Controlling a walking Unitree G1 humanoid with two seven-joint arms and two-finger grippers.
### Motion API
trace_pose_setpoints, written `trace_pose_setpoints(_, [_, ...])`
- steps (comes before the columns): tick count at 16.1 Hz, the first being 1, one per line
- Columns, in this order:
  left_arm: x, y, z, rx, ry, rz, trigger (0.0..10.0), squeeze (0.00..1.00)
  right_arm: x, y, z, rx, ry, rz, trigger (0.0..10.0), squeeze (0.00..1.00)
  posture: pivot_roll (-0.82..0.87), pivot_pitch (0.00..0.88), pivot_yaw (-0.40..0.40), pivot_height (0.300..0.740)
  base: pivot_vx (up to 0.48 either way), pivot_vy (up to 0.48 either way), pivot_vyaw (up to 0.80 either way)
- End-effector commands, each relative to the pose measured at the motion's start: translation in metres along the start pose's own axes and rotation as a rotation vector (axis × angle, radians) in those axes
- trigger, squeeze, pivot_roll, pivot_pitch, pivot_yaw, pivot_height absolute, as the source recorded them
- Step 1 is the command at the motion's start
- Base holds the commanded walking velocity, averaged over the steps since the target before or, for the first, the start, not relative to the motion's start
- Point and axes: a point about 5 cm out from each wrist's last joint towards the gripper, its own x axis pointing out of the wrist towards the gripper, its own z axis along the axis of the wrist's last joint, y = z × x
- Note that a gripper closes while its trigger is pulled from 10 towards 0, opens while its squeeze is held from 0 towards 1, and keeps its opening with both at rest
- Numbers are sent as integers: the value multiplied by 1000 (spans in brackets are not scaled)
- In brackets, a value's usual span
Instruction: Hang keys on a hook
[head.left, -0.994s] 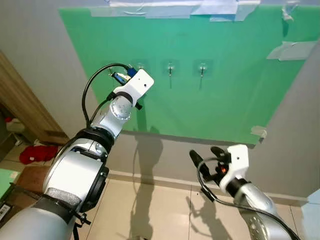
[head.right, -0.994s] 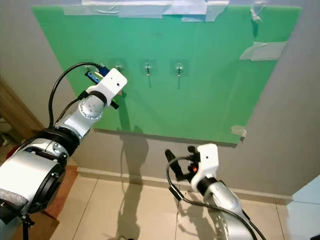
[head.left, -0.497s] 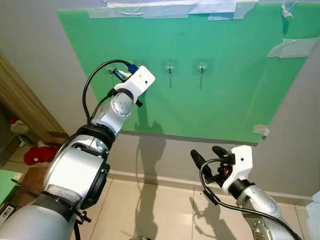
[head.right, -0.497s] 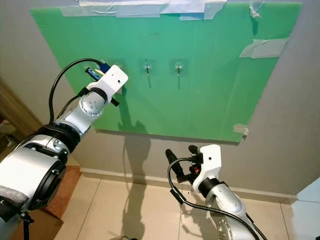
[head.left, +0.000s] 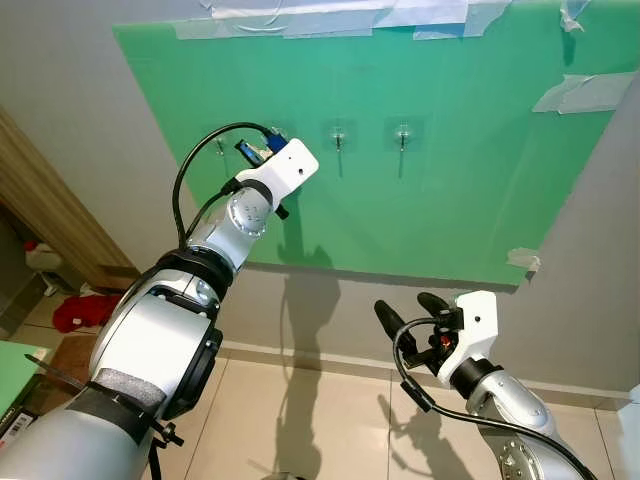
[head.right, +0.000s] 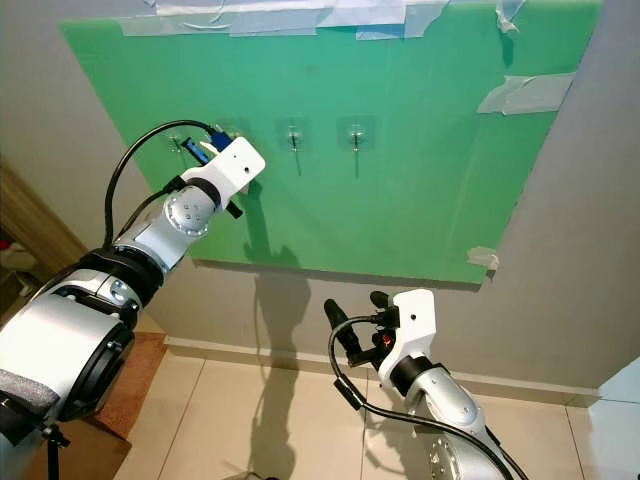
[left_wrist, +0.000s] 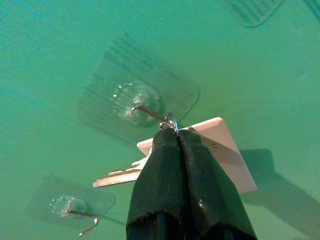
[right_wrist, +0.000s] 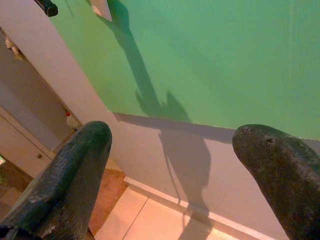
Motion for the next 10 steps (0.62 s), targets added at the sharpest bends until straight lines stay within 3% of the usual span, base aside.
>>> trace_pose_setpoints(1, [1,6,-2,28,19,-8,0,0,1,5,2,7,-2,10,10000,0,-110,0,184,740,0,0,0])
trace_pose_setpoints(10, [-1,3,-7,48,36,-30,0,0,2,5,1,9,1,11,10000,0,-105,0,183,740,0,0,0])
